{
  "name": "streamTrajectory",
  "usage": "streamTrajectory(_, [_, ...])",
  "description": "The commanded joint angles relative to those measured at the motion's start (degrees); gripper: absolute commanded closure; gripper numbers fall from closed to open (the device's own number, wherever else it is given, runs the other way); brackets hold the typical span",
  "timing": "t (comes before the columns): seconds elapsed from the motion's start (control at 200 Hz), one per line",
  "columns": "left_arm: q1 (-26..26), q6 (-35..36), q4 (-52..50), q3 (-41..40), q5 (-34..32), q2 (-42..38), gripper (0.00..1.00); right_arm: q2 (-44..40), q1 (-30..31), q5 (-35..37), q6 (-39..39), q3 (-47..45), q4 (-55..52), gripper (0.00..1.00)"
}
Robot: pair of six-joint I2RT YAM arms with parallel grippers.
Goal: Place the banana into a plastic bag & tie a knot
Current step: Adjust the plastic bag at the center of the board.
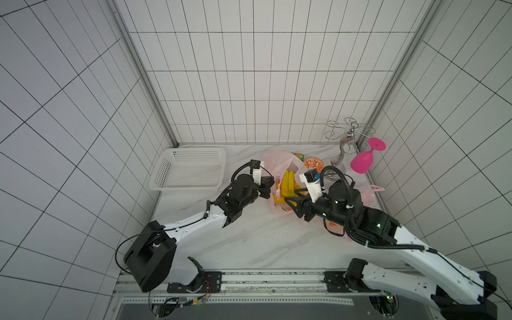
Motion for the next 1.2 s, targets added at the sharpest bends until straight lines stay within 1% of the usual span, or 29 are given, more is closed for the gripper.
streamTrajectory(0.0, [-0.58,-0.75,-0.28,1.13,-1.00,-1.26,1.00,0.95,1.59,1.81,2.30,-4.06,4.26,0.47])
streamTrajectory(0.055, [-0.66,-0.76,-0.25,1.14,-1.03,-1.26,1.00,1.91,2.05,2.67,2.54,-4.70,5.13,0.49])
streamTrajectory(0.11, [-0.89,-0.80,-0.27,1.18,-1.12,-1.26,1.00,2.64,2.34,2.85,2.93,-5.43,8.48,0.50])
streamTrajectory(0.23, [-1.10,-0.85,-0.47,1.00,-1.08,-1.17,1.00,4.45,2.36,4.67,2.55,-5.09,10.57,0.50])
streamTrajectory(0.32, [-1.30,-0.98,-0.54,0.71,-1.18,-1.44,1.00,6.32,2.43,6.42,2.20,-4.19,10.48,0.51])
streamTrajectory(0.54, [-1.43,-1.09,-0.39,0.07,-1.44,-2.18,1.00,8.57,2.38,6.56,1.81,-3.19,10.76,0.57])
streamTrajectory(0.685, [-1.36,-1.11,-0.49,0.00,-1.25,-2.10,1.00,8.48,2.36,5.86,1.92,-3.42,11.28,0.73])
streamTrajectory(0.76, [-1.50,-1.12,-0.39,-0.36,-1.40,-2.17,1.00,8.37,2.45,5.65,2.10,-2.88,11.04,0.88])
streamTrajectory(0.845, [-1.36,-1.08,-0.30,-1.08,-1.99,-2.18,1.00,7.73,2.40,6.00,2.18,-1.57,9.72,1.00])
streamTrajectory(0.959, [-1.04,-1.42,-1.69,-1.97,-5.07,-3.28,1.00,6.35,2.37,7.83,1.04,1.63,5.73,1.00])
streamTrajectory(1.054, [-0.48,-1.11,-2.79,-2.70,-6.73,-5.37,1.00,5.07,2.34,9.52,-0.63,5.39,0.23,1.00])
streamTrajectory(1.194, [-0.32,0.38,-4.78,-2.93,-7.75,-9.23,1.00,4.80,2.21,10.72,-3.31,12.39,-4.47,1.00])
